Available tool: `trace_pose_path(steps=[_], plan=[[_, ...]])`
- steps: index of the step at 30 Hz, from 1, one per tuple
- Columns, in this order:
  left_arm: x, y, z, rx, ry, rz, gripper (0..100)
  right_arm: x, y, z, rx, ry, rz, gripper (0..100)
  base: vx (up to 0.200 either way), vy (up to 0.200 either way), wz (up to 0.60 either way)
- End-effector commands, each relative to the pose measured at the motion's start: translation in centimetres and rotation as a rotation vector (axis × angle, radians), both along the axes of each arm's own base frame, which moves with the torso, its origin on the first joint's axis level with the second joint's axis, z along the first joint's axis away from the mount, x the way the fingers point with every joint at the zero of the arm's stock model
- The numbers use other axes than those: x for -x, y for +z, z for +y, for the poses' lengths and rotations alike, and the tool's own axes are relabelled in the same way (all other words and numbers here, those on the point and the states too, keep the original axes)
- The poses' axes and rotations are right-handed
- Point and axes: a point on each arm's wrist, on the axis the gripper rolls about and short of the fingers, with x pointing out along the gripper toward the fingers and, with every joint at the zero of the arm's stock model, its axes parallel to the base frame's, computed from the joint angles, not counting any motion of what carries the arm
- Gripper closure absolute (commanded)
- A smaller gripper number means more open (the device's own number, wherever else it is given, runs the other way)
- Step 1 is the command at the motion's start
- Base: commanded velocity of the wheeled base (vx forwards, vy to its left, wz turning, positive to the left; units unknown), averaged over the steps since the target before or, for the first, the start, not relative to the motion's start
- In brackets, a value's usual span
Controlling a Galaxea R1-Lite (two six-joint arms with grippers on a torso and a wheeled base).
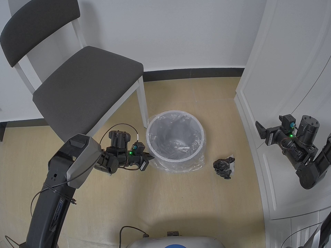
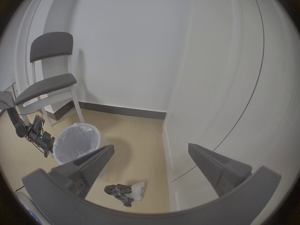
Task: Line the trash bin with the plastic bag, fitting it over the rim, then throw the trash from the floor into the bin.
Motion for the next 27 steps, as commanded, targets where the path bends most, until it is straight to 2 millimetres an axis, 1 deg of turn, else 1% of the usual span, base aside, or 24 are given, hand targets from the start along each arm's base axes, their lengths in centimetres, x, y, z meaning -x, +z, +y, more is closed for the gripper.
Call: trace_pose_path(steps=[1,3,13,27], plan=[[-0.4,-1.2,0.4,0.003,0.014,0.010,100,-0.2,-0.5,0.0,0.002,0.000,0.015,0,0.000,0.000,0.00],[-0.6,-1.5,0.7,0.001,0.022,0.011,100,-0.3,-0.6,0.1,0.003,0.000,0.019,0,0.000,0.000,0.00],[-1.3,-3.6,0.4,-0.005,0.021,0.024,100,-0.5,-1.0,0.0,0.015,-0.001,0.031,0,0.000,0.000,0.00],[-1.2,-3.8,0.3,-0.020,0.015,0.033,100,-0.7,-1.3,0.1,0.019,-0.001,0.027,0,0.000,0.000,0.00]])
